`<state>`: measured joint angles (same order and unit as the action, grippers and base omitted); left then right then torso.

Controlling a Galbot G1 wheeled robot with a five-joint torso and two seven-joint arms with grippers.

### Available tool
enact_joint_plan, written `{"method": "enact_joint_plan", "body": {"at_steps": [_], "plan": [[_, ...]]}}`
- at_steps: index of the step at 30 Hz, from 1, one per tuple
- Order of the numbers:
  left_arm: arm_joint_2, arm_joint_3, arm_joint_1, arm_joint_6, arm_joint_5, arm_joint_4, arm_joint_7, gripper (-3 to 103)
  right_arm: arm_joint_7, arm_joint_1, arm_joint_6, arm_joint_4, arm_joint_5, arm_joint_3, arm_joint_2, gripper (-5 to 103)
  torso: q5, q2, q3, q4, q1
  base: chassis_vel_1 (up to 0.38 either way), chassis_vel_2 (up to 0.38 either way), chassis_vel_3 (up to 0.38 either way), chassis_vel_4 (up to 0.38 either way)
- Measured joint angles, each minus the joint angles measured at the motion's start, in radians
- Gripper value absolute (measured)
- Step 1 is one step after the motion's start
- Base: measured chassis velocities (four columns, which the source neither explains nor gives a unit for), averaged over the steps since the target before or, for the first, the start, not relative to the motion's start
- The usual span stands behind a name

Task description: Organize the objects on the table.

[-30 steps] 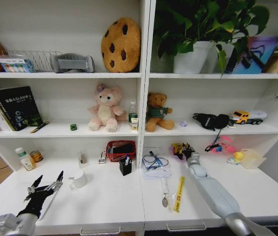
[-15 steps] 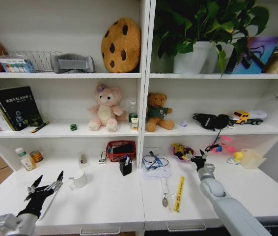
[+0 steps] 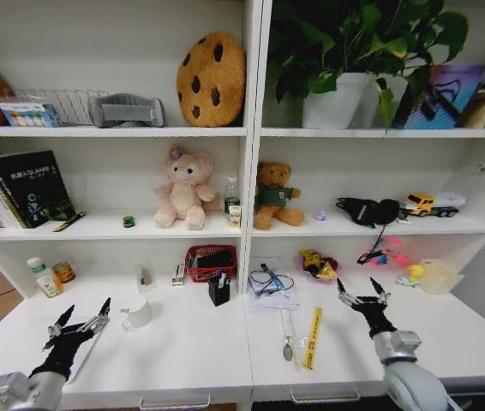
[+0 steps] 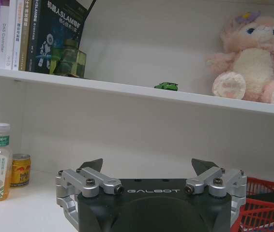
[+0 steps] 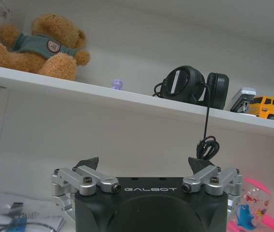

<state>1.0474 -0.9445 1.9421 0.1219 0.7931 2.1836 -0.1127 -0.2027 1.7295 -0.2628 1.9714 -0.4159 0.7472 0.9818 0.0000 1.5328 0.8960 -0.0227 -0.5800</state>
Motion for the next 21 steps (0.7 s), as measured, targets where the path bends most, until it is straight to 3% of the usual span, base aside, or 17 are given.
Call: {"method": "enact_joint_plan", "body": {"at_steps": [9,21], "plan": [[0.0,0.0,0.0,0.0,0.0,0.0,0.0,100,0.012,0.115,-0.052,0.056,0.051,0.052,0.067,100,0.0,0.0,0.0,0.0,0.0,0.0,0.0,0.0,0.0],[0.0,0.0,0.0,0.0,0.0,0.0,0.0,100,0.018,0.113,-0.056,0.054,0.048,0.055,0.07,100,-0.0001,0.0,0.0,0.0001,0.0,0.0,0.0,0.0,0.0]]}}
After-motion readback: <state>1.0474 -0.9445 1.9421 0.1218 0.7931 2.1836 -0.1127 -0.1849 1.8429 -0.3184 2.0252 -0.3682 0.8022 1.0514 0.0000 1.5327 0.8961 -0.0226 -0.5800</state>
